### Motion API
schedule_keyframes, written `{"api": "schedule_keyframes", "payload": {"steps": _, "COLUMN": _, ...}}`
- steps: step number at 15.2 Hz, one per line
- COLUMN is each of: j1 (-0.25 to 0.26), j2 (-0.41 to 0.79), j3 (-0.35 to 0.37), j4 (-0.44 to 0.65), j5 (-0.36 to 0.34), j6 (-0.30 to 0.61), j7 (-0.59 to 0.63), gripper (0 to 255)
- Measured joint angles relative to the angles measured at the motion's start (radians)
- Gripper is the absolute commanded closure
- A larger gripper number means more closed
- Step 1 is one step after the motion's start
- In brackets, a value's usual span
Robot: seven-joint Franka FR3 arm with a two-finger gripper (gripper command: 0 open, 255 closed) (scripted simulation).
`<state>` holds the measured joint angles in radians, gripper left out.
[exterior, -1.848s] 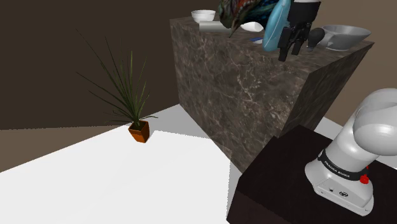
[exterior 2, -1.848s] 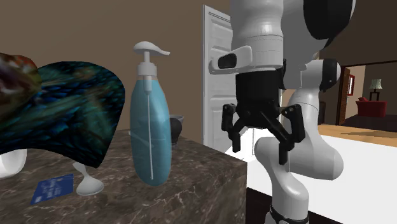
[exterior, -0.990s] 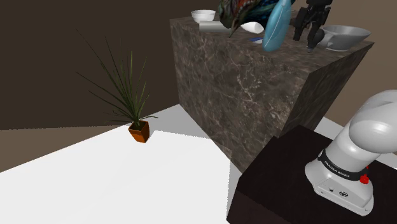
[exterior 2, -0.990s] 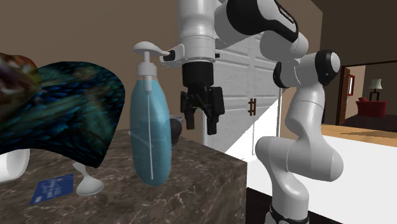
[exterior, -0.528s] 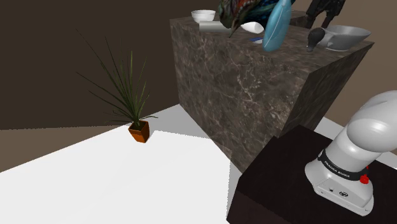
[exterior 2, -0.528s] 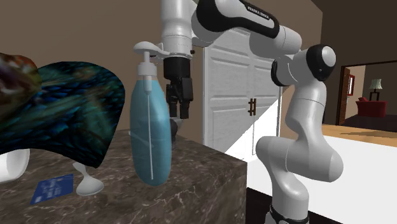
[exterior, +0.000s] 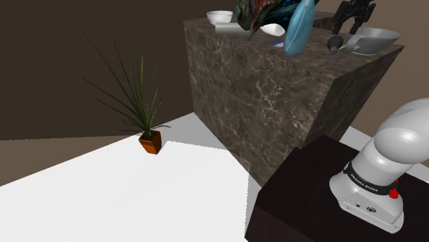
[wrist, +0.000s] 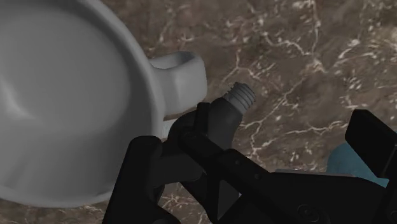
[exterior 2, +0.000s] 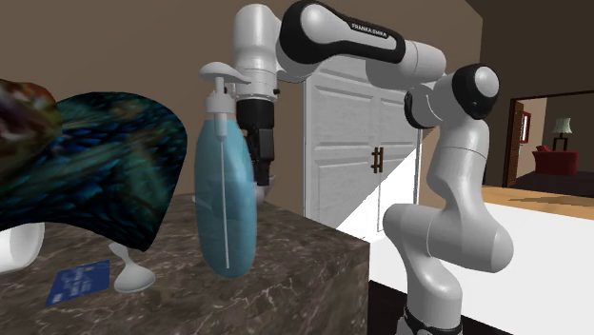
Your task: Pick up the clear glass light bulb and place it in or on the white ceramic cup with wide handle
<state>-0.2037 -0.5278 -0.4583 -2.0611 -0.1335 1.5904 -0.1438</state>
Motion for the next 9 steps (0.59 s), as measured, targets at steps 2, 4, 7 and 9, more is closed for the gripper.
{"api": "schedule_keyframes", "payload": {"steps": 2, "j1": -0.001, "j2": -0.003, "j3": -0.001, "j4": -0.027, "j5": -0.002, "j6": 0.024, "j7": 0.002, "gripper": 0}}
{"api": "schedule_keyframes", "payload": {"steps": 4, "j1": -0.003, "j2": -0.007, "j3": -0.001, "j4": -0.039, "j5": -0.004, "j6": 0.032, "j7": 0.002, "gripper": 0}}
{"api": "schedule_keyframes", "payload": {"steps": 7, "j1": -0.003, "j2": -0.008, "j3": -0.002, "j4": -0.041, "j5": -0.004, "j6": 0.034, "j7": 0.002, "gripper": 0}}
{"api": "schedule_keyframes", "payload": {"steps": 9, "j1": -0.003, "j2": -0.008, "j3": -0.002, "j4": -0.041, "j5": -0.004, "j6": 0.034, "j7": 0.002, "gripper": 255}}
